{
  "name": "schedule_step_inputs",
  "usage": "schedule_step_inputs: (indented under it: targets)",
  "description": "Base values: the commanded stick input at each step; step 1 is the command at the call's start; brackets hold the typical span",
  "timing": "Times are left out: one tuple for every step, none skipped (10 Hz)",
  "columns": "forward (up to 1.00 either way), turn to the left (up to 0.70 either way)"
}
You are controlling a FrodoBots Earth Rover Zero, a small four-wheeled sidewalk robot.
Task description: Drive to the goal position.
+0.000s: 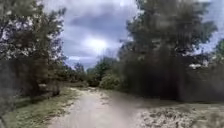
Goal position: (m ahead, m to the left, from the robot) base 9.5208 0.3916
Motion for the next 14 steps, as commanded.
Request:
schedule_step_inputs:
  targets:
    - [0.85, 0.00]
    - [0.85, 0.00]
    - [0.85, 0.00]
    - [0.85, 0.00]
    - [0.85, 0.00]
    - [0.85, 0.00]
    - [0.85, 0.00]
    - [0.85, 0.00]
    - [0.85, 0.00]
    - [0.85, 0.00]
    - [0.85, 0.07]
    - [0.85, 0.34]
    - [0.85, 0.34]
    - [0.85, 0.34]
